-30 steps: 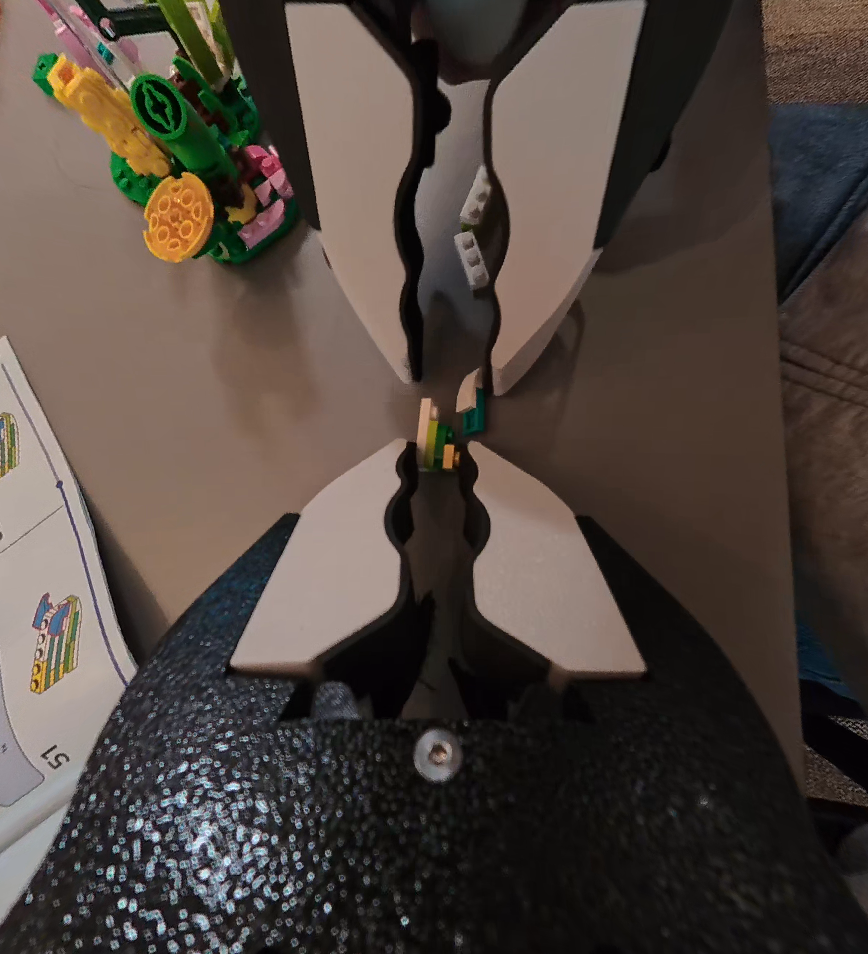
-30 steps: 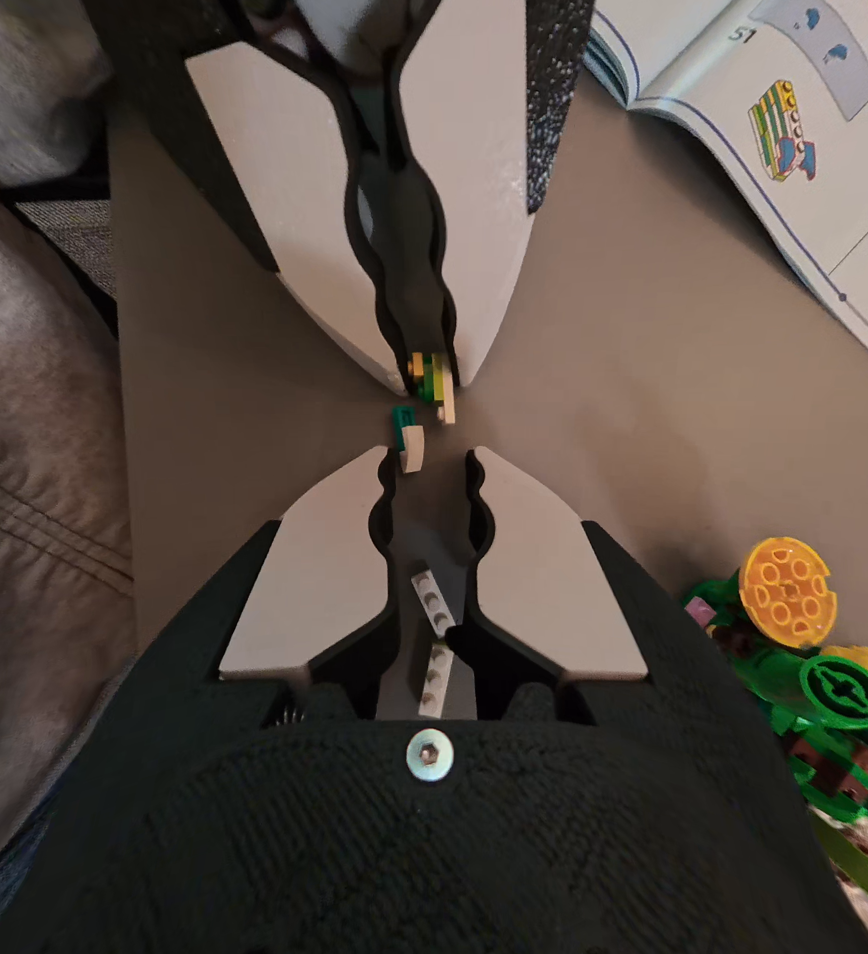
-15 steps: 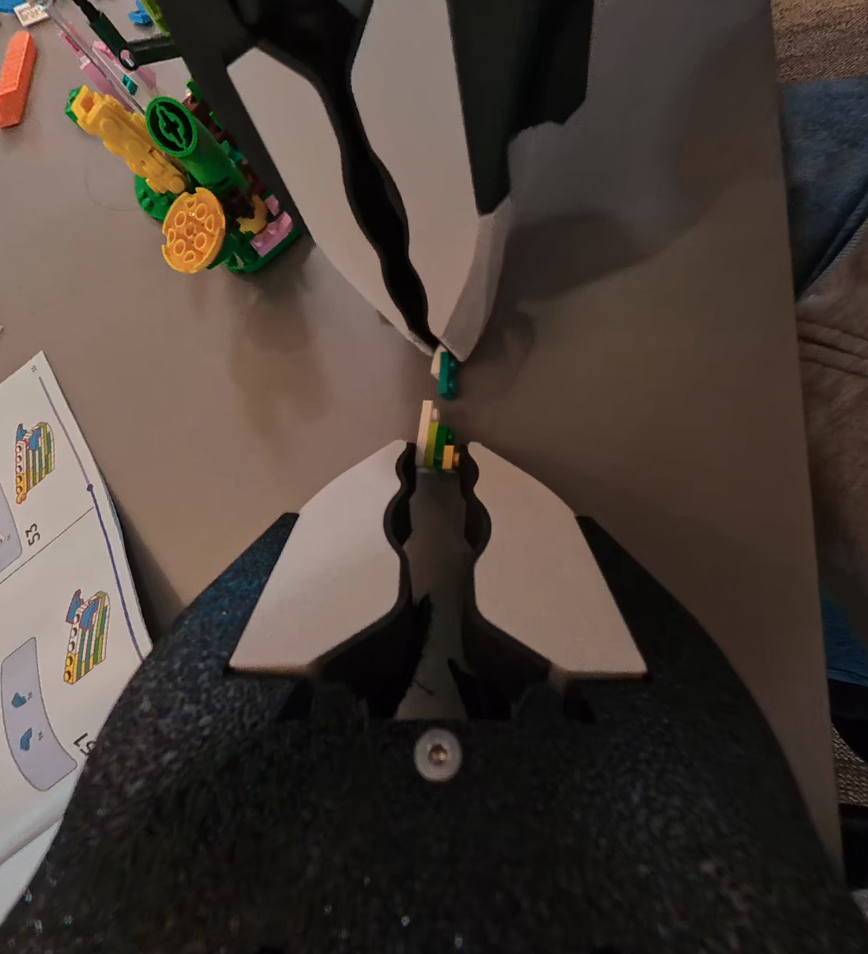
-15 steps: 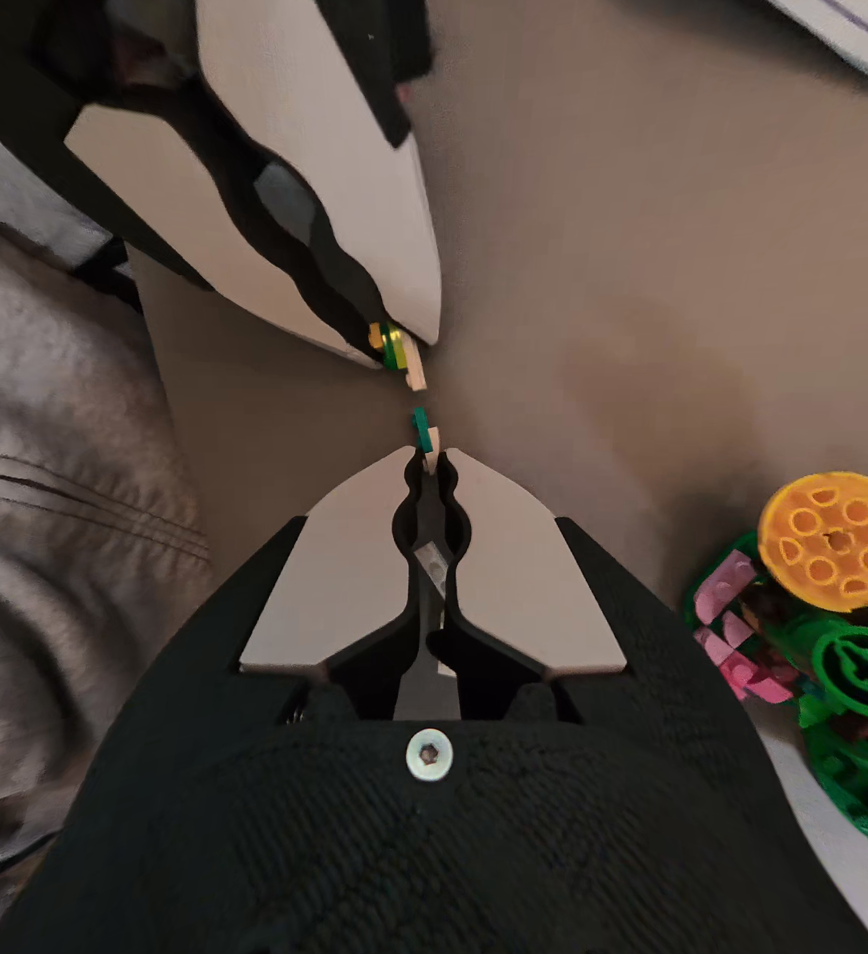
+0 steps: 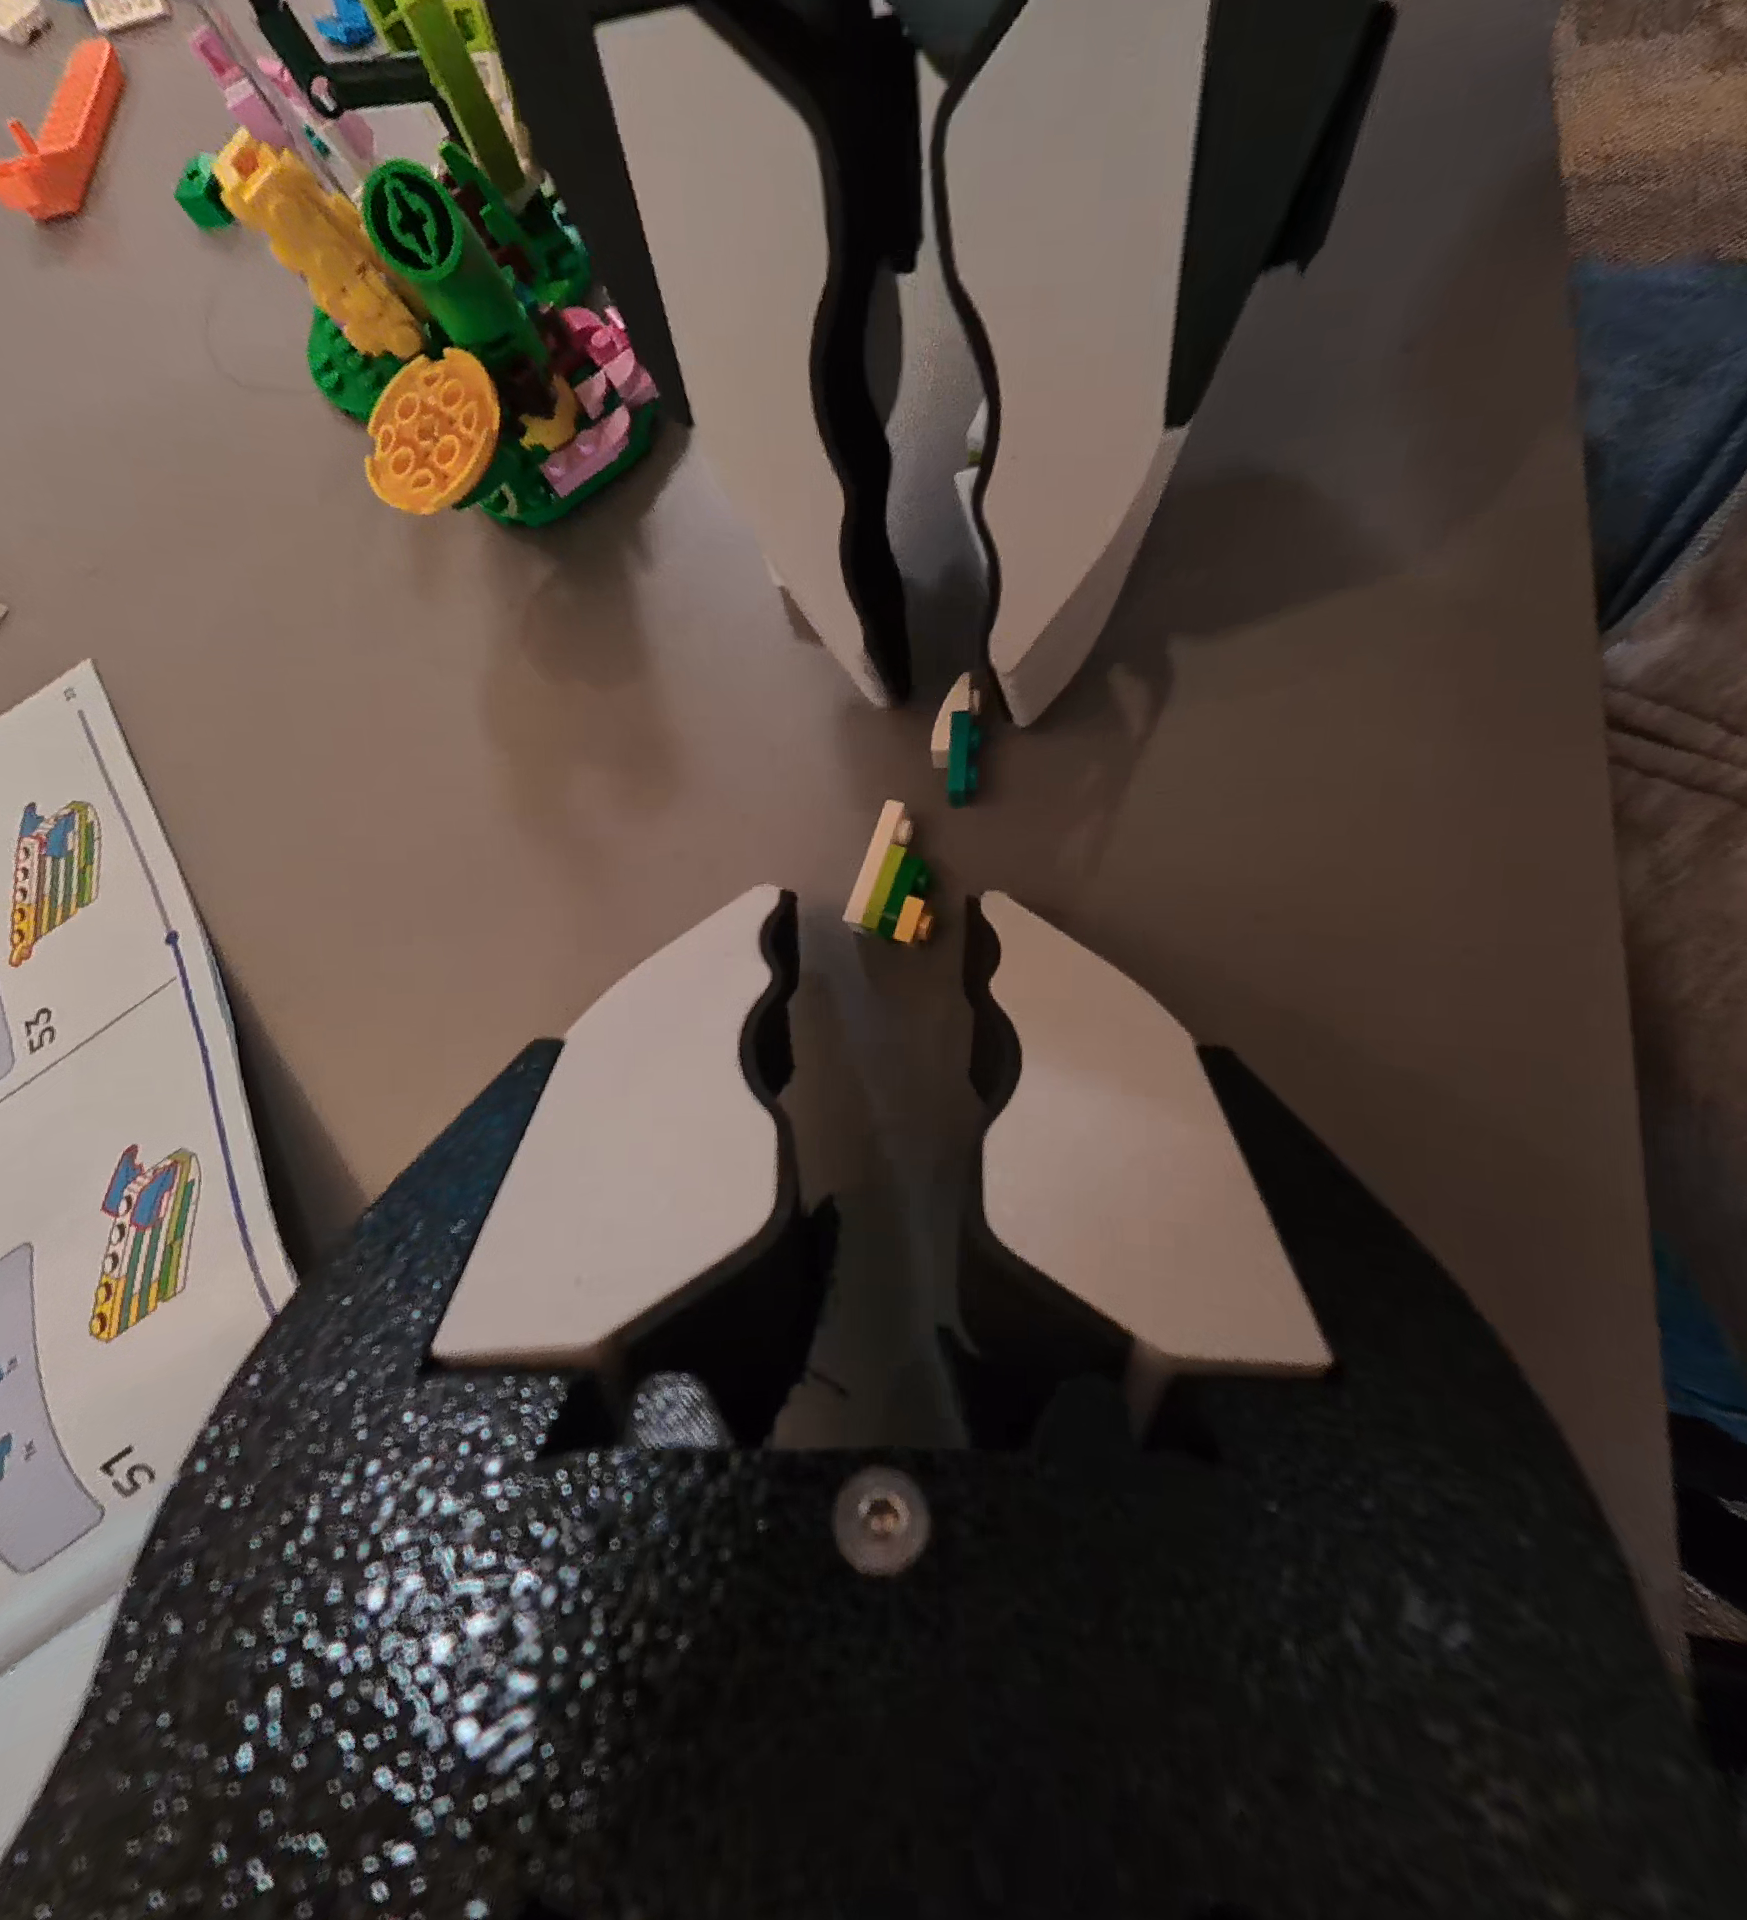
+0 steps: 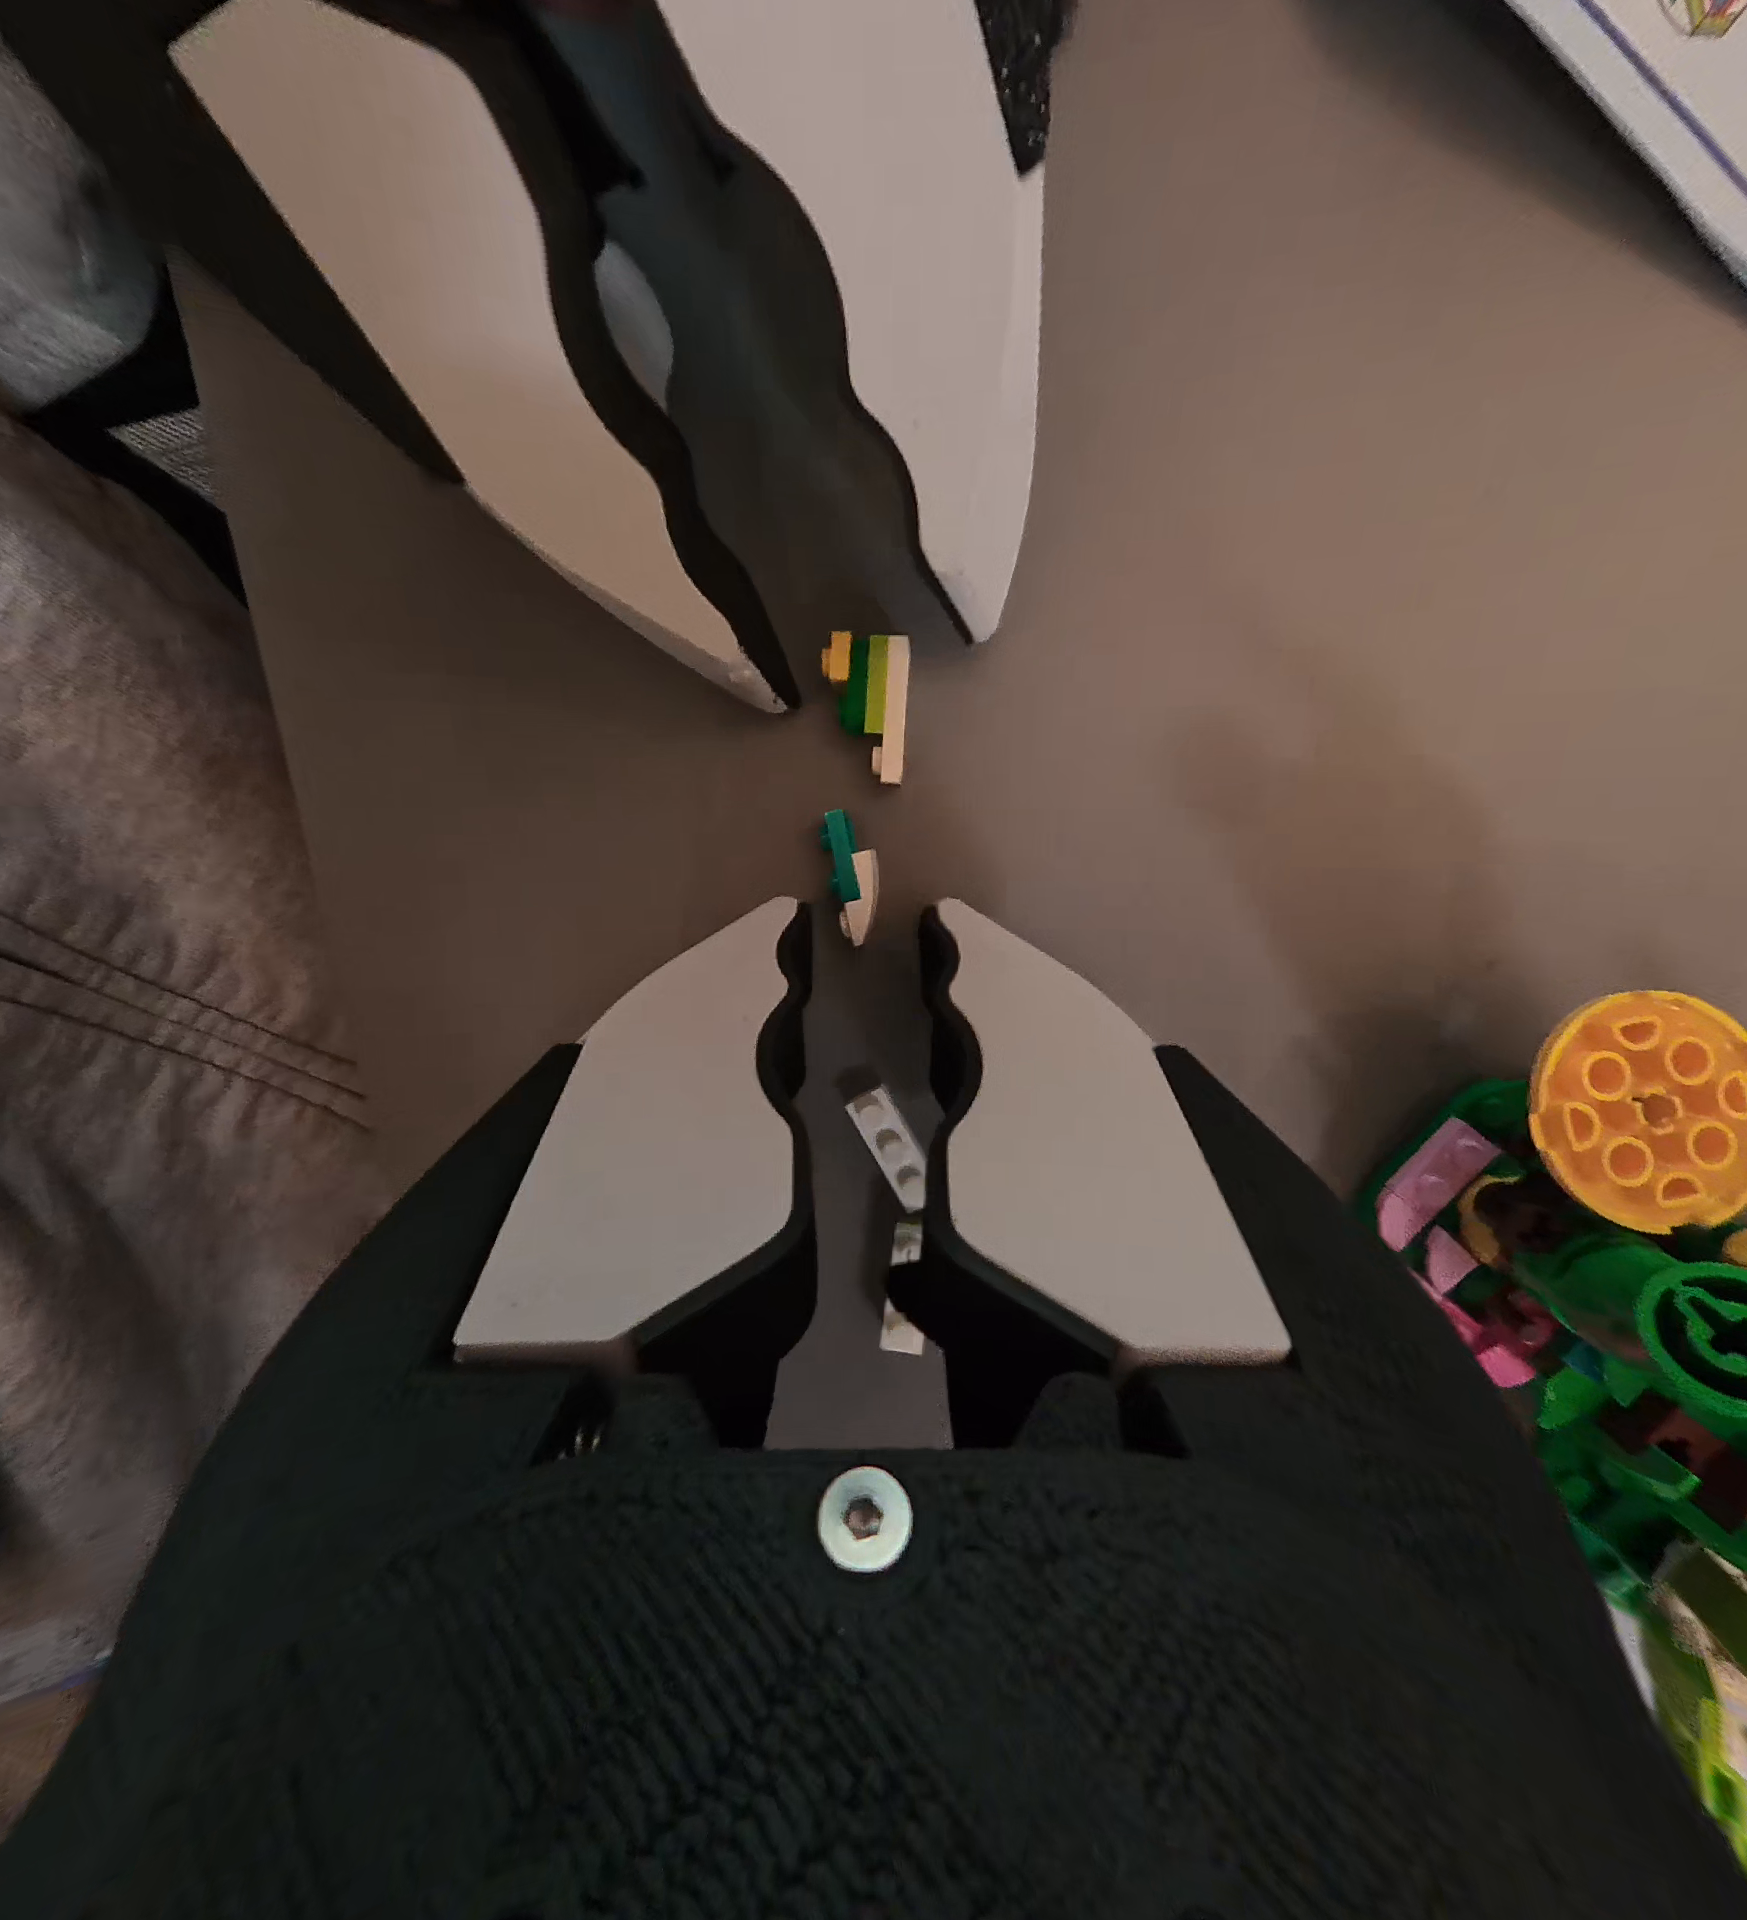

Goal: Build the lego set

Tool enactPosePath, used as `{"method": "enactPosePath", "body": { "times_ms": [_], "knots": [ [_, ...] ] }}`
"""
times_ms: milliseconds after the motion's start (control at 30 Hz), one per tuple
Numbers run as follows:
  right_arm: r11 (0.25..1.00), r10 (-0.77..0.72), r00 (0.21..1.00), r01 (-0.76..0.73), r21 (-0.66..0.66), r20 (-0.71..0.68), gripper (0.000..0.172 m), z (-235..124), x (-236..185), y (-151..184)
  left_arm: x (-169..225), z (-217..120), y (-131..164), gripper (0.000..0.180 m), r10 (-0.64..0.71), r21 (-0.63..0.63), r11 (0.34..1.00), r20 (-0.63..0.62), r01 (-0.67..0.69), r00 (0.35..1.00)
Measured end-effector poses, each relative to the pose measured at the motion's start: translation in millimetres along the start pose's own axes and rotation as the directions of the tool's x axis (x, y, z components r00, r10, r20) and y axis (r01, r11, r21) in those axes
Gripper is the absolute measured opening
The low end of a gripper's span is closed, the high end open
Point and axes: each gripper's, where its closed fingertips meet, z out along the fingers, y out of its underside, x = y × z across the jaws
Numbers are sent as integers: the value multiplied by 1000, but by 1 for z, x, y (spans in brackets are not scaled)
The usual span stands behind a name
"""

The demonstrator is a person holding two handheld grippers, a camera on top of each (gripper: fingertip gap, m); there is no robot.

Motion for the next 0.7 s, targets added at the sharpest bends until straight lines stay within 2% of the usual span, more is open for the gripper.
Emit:
{"method": "enactPosePath", "body": {
  "times_ms": [133,233,700],
  "knots": [
    [989,-135,987,139,46,-83,21,1,1,-5,1,2,-2,27,6,40,999,-15,-5,1000],
    [979,-193,973,199,41,-126,15,2,3,-6,3,4,-2,16,2,33,999,-31,-1,1000],
    [981,-169,969,184,66,-181,14,4,3,-11,2,9,-6,15,-53,-37,998,-9,52,999]
  ]
}}
